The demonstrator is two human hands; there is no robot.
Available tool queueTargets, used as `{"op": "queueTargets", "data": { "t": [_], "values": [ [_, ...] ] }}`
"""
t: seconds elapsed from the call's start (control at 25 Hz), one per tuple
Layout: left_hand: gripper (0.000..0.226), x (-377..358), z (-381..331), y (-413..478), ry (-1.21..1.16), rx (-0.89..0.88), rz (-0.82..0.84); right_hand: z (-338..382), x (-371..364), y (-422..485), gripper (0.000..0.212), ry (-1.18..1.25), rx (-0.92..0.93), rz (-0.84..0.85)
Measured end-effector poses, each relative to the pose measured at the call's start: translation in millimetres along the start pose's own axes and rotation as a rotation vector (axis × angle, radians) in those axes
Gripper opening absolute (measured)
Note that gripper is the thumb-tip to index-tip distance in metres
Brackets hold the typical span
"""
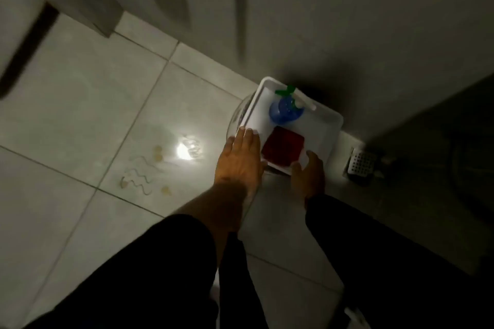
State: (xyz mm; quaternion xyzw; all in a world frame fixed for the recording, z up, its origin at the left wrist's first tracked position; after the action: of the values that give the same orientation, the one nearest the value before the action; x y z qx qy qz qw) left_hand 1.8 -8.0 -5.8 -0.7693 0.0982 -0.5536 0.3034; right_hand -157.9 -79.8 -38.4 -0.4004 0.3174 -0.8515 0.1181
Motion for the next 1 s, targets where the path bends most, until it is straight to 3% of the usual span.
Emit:
{"op": "queueTargets", "data": {
  "t": [0.12,0.28,0.48,0.64,0.72,0.84,0.88,1.0],
  "values": [
    [0.068,-38,-24,67,-0.092,0.021,0.046,-23,-21,67,0.069,0.008,-0.107,0.004],
    [0.061,-69,-54,124,-0.320,0.243,0.118,-35,-47,110,0.068,0.129,-0.204,0.016],
    [0.065,-76,-60,145,-0.627,0.374,0.158,-38,-46,111,0.031,0.478,-0.259,-0.087],
    [0.053,-48,-36,108,-0.970,0.394,0.020,-4,-39,60,0.023,0.788,-0.212,-0.138],
    [0.050,-38,-7,72,-1.234,0.414,-0.004,15,-42,25,0.028,0.863,-0.216,0.063],
    [0.040,-43,54,14,-1.478,0.393,0.037,32,-59,-23,0.067,0.883,-0.317,0.622],
    [0.039,-53,78,-6,-1.496,0.392,0.029,36,-74,-38,0.071,0.819,-0.321,0.749],
    [0.044,-107,150,-58,-1.526,0.502,-0.070,39,-150,-73,0.039,0.520,-0.250,0.819]
  ]
}}
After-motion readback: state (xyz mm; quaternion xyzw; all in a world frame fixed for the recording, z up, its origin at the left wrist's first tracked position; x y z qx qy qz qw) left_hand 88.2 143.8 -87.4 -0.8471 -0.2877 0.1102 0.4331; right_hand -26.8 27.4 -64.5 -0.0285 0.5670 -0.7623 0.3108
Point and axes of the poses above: each hand's wrist, its own y-axis towards the middle knuckle, its own x-axis out of the back of the hand, z = x × y, the point moved 1 cm from there along y, towards the middle knuckle, and after that the axes turned 7 degrees about y, right-handed, at the moved point
